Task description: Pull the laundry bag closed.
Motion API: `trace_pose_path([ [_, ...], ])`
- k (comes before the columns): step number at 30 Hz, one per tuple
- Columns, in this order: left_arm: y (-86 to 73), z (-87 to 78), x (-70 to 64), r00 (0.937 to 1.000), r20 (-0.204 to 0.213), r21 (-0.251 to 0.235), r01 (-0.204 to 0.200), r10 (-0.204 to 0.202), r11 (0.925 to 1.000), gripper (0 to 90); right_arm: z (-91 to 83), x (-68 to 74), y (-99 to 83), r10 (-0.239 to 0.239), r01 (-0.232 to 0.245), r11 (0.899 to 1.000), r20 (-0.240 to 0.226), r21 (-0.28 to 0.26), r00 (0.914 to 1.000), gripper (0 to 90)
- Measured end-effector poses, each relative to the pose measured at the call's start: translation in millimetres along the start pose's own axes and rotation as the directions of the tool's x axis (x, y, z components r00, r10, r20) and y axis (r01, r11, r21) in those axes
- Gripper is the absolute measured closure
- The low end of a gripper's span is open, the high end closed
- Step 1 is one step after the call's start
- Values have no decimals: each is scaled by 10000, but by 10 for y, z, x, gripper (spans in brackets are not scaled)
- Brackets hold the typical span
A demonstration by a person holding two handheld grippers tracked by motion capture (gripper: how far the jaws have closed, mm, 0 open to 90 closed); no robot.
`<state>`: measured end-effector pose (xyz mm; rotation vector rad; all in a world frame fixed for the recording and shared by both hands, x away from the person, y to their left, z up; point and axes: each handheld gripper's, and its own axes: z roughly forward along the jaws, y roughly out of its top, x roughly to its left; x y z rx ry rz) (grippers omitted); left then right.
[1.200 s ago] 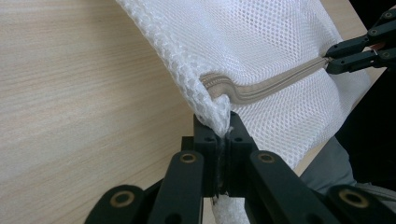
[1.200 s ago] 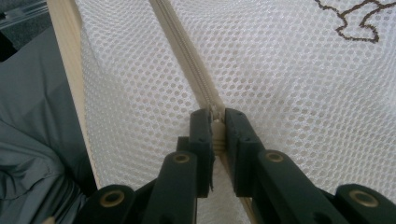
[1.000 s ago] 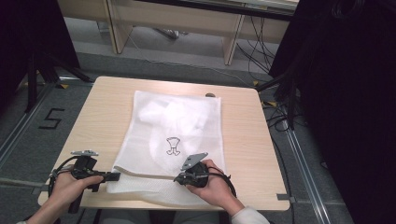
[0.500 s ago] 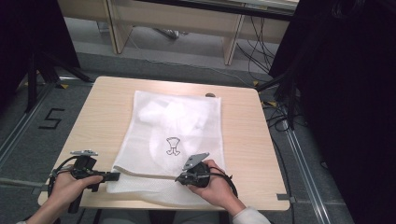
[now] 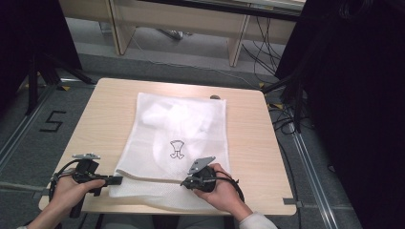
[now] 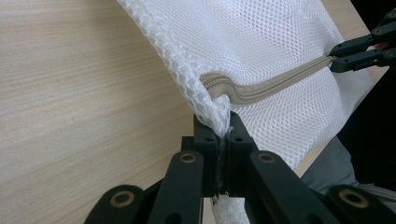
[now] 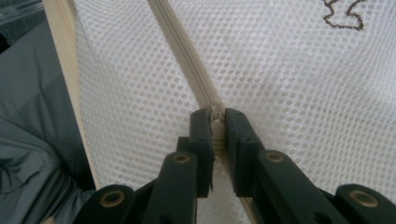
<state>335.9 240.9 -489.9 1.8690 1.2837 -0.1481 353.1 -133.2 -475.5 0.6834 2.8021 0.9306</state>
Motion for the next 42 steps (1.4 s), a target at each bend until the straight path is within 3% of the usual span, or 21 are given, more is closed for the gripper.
trace_pose_path([
  [5, 0, 3, -2, 10000, -4, 7, -15, 15, 10000, 860, -19, 7, -11, 169, -169, 9999, -41, 7, 9998, 828],
  [17, 1, 0, -2, 10000, -73, -2, -22, 22, 10000, 861, -57, -13, -26, -27, 27, 10000, 152, 37, 9999, 828],
  [26, 0, -3, 4, 10000, -81, 5, 43, -43, 10000, 861, -96, -45, -84, 172, -171, 9998, 177, -88, 9997, 828],
  [27, -1, -4, 4, 10000, -80, -1, 48, -48, 10000, 861, -97, -31, -84, 382, -384, 9992, 336, 55, 9987, 827],
  [29, -1, -4, 6, 10000, -68, -1, 51, -51, 10000, 861, -89, -45, -84, 121, -120, 9999, 201, -67, 9997, 828],
  [32, -2, -3, 6, 9999, -103, -30, 76, -77, 10000, 861, -104, -48, -84, 131, -131, 9999, 251, -11, 9996, 828],
  [37, -1, -4, 5, 9999, -103, 2, 44, -44, 10000, 861, -135, -57, -115, 438, -443, 9989, 338, 141, 9985, 828],
  [38, -1, -4, 7, 10000, -79, 7, 61, -61, 10000, 861, -132, -70, -120, 219, -220, 9997, 354, 46, 9991, 828],
  [42, -1, -3, 4, 10000, -79, -3, 56, -56, 10000, 860, -128, -74, -127, 158, -156, 9998, 178, -93, 9997, 828],
])
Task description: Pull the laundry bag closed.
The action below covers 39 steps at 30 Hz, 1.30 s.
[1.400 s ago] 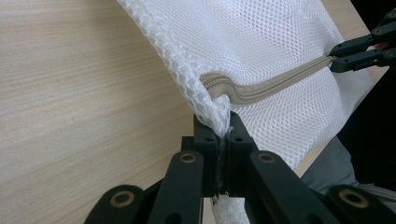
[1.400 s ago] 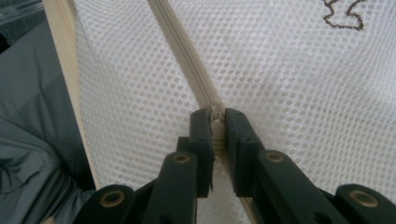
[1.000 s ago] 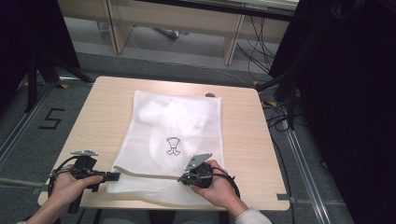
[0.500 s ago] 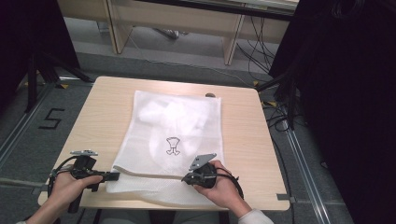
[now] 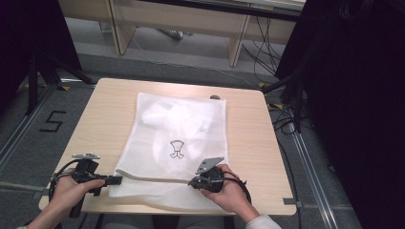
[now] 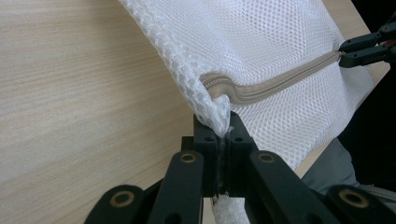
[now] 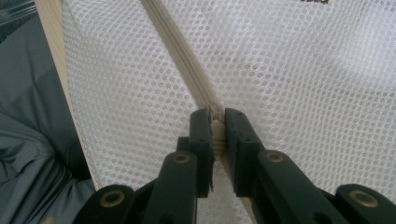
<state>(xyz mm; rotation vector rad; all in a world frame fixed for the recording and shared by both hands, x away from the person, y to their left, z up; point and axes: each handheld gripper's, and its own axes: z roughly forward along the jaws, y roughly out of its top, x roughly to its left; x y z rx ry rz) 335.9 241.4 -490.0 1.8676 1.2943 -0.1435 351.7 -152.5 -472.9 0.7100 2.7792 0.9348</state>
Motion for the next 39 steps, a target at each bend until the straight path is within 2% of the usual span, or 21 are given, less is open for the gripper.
trace_pose_path([
  [2, 0, -1, 2, 10000, -43, 10, -18, 18, 10000, 860, -5, -4, -5, 32, -34, 9999, 132, 107, 9999, 828],
  [5, 0, -1, 4, 10000, 5, -34, 48, -48, 10000, 860, -24, -18, -13, 52, -53, 9998, 46, 198, 10000, 827],
  [6, 0, 0, 4, 10000, -17, -6, 6, -6, 10000, 860, -25, -16, -24, 241, -242, 9997, 23, 70, 9997, 827],
  [10, 0, 0, 4, 10000, -27, 7, -5, 5, 10000, 860, -59, -3, -29, 498, -504, 9982, 188, 330, 9986, 828],
  [11, 0, -2, 6, 10000, 2, -6, 31, -31, 10000, 861, -30, -27, -40, 159, -161, 9998, 165, 112, 9997, 828],
  [12, 0, -2, 6, 10000, 2, -6, 31, -31, 10000, 860, -46, -38, -39, 100, -101, 9998, 84, 165, 9999, 827],
  [13, 0, 0, 5, 10000, -25, 11, 4, -4, 10000, 860, -46, -38, -39, 100, -101, 9998, 84, 165, 9999, 827],
  [14, -4, 7, 3, 10000, -89, -66, 34, -35, 10000, 860, -47, -28, -49, 336, -338, 9993, 130, 178, 9994, 828],
  [16, -5, 8, 3, 10000, -66, -59, 54, -54, 10000, 860, -48, -42, -63, 208, -208, 9998, 53, 23, 9998, 828],
  [17, -3, 7, 4, 10000, -81, -31, 29, -29, 10000, 860, -64, -41, -60, 157, -161, 9997, 158, 206, 9998, 827],
  [24, -4, 6, 5, 10000, -76, -35, 32, -32, 10000, 860, -58, -36, -68, 199, -199, 9998, 110, 48, 9997, 827],
  [26, -3, 7, 5, 10000, -70, -35, 32, -33, 10000, 860, -57, -33, -69, 258, -259, 9996, 140, 79, 9996, 828],
  [27, -3, 6, 6, 10000, -60, -32, 37, -38, 10000, 860, -71, -33, -66, 301, -305, 9992, 144, 261, 9994, 827],
  [28, -3, 7, 6, 10000, -43, -23, 44, -44, 10000, 860, -73, -33, -67, 291, -291, 9993, 22, 250, 9996, 827],
  [32, -5, 7, 6, 10000, -81, -39, 29, -29, 10000, 860, -75, -22, -69, 316, -316, 9990, 29, 300, 9995, 827],
  [33, -4, 6, 6, 10000, -96, -20, 10, -10, 10000, 860, -79, -40, -78, 75, -78, 9998, 134, 208, 9999, 828],
  [36, -6, 10, 2, 9999, -144, -46, 20, -21, 10000, 860, -69, -50, -96, 136, -136, 9999, 9, 51, 9999, 828],
  [38, -8, 11, 4, 9999, -143, -106, 47, -48, 9999, 860, -81, -48, -103, 155, -157, 9998, 174, 108, 9997, 828],
  [39, -7, 10, 3, 9998, -178, -100, 31, -33, 9999, 860, -84, -54, -107, 187, -187, 9998, 30, 116, 9998, 828],
])
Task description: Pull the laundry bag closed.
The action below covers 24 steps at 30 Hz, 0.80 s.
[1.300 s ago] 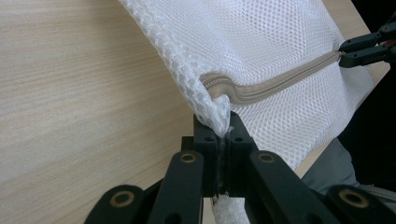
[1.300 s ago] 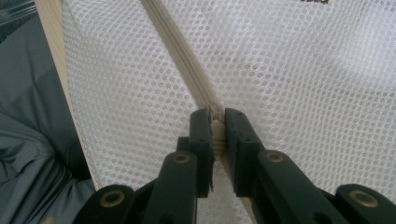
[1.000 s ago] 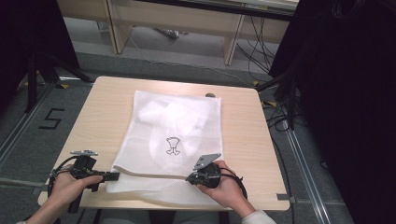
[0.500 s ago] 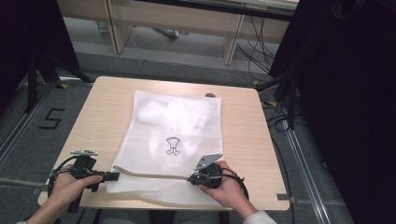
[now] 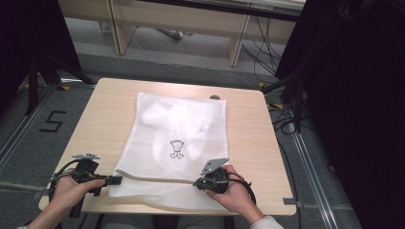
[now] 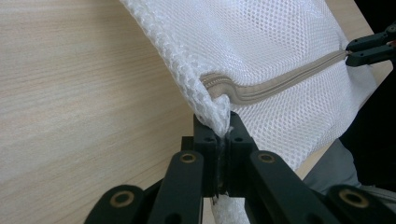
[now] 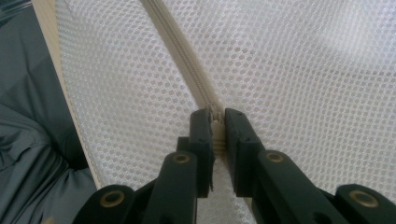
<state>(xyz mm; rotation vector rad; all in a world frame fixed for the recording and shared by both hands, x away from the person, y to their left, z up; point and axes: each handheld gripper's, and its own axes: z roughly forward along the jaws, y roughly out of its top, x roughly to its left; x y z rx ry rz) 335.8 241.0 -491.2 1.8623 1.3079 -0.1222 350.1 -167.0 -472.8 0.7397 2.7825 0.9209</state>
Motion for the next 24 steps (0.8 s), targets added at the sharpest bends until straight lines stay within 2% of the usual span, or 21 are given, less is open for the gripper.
trace_pose_path([
  [2, -1, 1, 1, 10000, 28, -19, 14, -14, 10000, 860, 7, -2, -10, -12, 12, 10000, 70, -42, 10000, 827],
  [4, -1, 1, 0, 10000, 24, -7, 10, -10, 10000, 860, -8, -25, -7, -257, 257, 9997, -88, -10, 9996, 827],
  [9, 6, -8, 6, 9999, 147, 97, -10, 9, 10000, 860, -9, -25, -9, -256, 256, 9997, -113, -3, 9996, 828],
  [10, 5, -9, 9, 9999, 128, 90, -10, 9, 10000, 860, -24, -19, -15, -153, 151, 9998, 131, 112, 9998, 828],
  [13, 6, -10, 7, 9999, 129, 79, -14, 13, 10000, 860, -15, -29, -26, -117, 116, 9999, -40, -55, 9999, 827],
  [14, 6, -9, 8, 9999, 161, 70, 21, -23, 10000, 860, -33, -19, -33, 98, -99, 9999, 224, 32, 9997, 828],
  [17, 5, -10, 8, 9999, 142, 73, 3, -4, 10000, 860, -38, -23, -40, 126, -125, 9999, 133, -29, 9998, 827],
  [20, 6, -11, 11, 9999, 137, 48, -1, 0, 10000, 860, -59, -31, -48, 45, -47, 9999, 195, 135, 9998, 827],
  [22, 7, -12, 13, 9999, 119, 55, -12, 12, 10000, 860, -48, -30, -64, 200, -201, 9998, 236, 24, 9995, 827],
  [24, 7, -11, 12, 9999, 155, 50, 10, -11, 10000, 860, -62, -51, -73, 92, -92, 10000, 108, 16, 9999, 827],
])
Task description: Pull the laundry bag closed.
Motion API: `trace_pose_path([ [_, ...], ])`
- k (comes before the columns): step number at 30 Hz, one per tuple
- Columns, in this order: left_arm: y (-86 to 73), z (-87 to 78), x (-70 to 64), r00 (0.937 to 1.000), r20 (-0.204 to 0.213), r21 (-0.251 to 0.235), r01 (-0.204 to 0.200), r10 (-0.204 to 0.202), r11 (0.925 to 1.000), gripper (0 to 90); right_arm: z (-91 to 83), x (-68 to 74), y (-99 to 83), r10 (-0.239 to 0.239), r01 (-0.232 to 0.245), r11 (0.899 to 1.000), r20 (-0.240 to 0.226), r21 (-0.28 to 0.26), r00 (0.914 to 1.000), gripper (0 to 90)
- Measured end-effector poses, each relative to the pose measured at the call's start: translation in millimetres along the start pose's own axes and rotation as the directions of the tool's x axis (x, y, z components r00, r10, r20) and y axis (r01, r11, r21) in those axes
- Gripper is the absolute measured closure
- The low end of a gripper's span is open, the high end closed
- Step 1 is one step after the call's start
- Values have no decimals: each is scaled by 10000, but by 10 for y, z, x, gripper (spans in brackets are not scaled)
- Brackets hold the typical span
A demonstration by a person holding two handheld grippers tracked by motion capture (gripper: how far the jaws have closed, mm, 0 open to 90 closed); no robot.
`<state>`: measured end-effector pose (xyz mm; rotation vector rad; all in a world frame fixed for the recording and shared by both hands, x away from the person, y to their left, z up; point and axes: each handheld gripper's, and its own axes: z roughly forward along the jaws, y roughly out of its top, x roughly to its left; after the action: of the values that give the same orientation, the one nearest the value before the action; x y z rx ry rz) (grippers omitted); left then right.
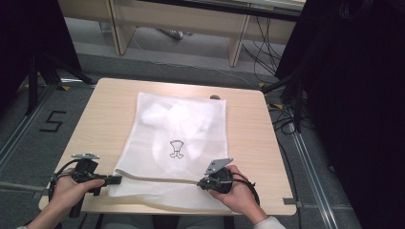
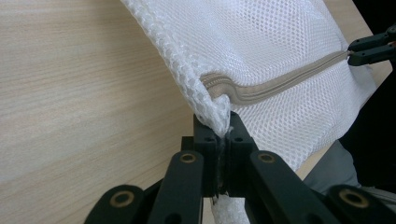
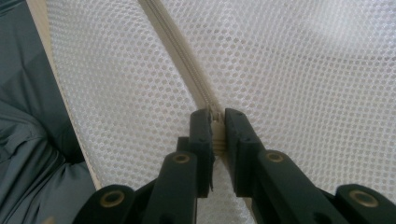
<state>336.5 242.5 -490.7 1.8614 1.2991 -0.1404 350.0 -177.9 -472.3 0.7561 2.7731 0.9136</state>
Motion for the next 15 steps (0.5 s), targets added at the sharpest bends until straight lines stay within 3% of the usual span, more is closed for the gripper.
trace_pose_path([
  [7, 0, 0, -4, 10000, -8, -20, -14, 14, 10000, 860, -15, 1, -6, -124, 124, 9999, 35, 25, 9999, 827],
  [15, 0, -3, -2, 10000, -24, -37, -12, 11, 10000, 860, -37, -1, -41, 133, -133, 9999, 148, 13, 9998, 827],
])
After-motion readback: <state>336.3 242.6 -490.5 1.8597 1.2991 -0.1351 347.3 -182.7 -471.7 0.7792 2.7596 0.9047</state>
